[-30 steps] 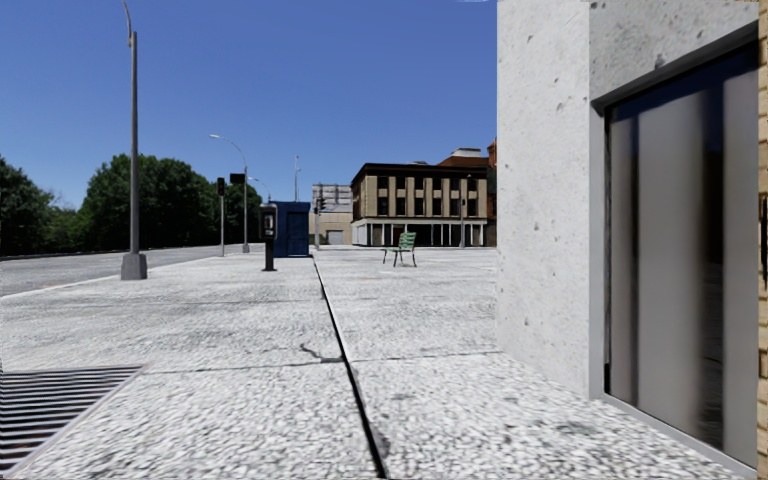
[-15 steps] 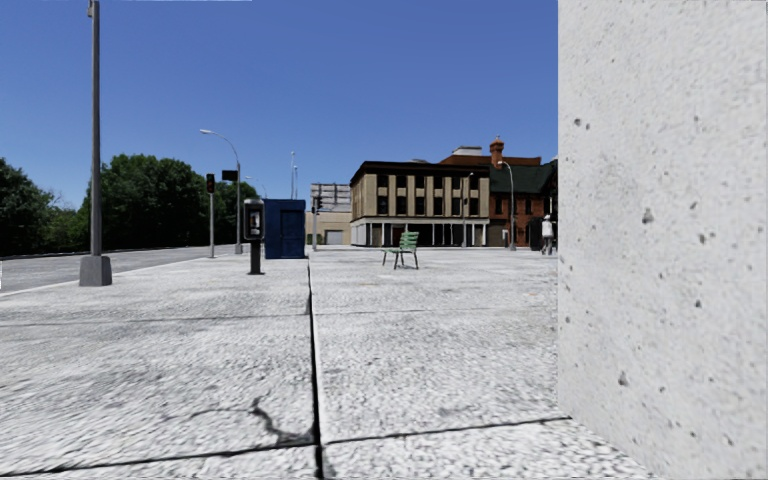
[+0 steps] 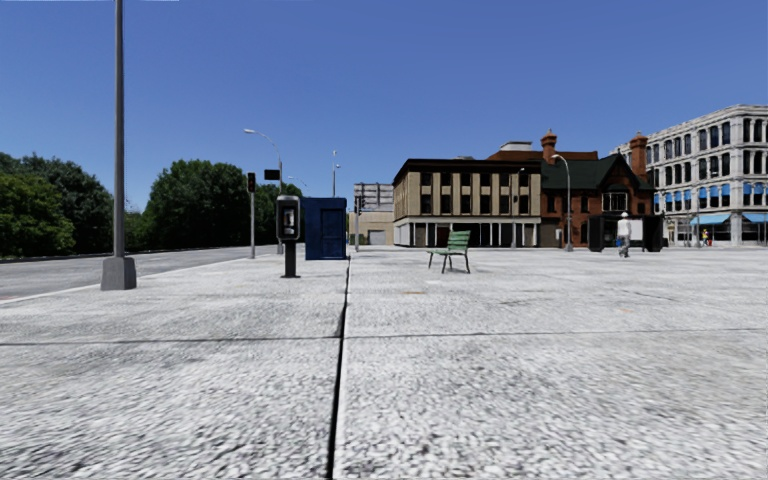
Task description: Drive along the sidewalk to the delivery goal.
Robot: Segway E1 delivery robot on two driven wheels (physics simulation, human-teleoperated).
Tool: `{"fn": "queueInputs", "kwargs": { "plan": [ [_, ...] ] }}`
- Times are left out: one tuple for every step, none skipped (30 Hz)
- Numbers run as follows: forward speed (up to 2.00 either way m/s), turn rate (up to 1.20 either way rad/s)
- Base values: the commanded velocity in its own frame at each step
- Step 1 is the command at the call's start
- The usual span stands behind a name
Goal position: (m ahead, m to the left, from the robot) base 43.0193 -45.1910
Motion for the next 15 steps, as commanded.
{"fn": "queueInputs", "kwargs": {
  "plan": [
    [2.0, 0.0],
    [2.0, 0.0],
    [2.0, 0.0],
    [2.0, 0.0],
    [2.0, 0.0],
    [2.0, 0.0],
    [2.0, 0.0],
    [2.0, 0.0],
    [2.0, 0.0],
    [2.0, 0.0],
    [2.0, 0.0],
    [2.0, 0.0],
    [2.0, 0.0],
    [2.0, 0.0],
    [2.0, 0.0]
  ]
}}
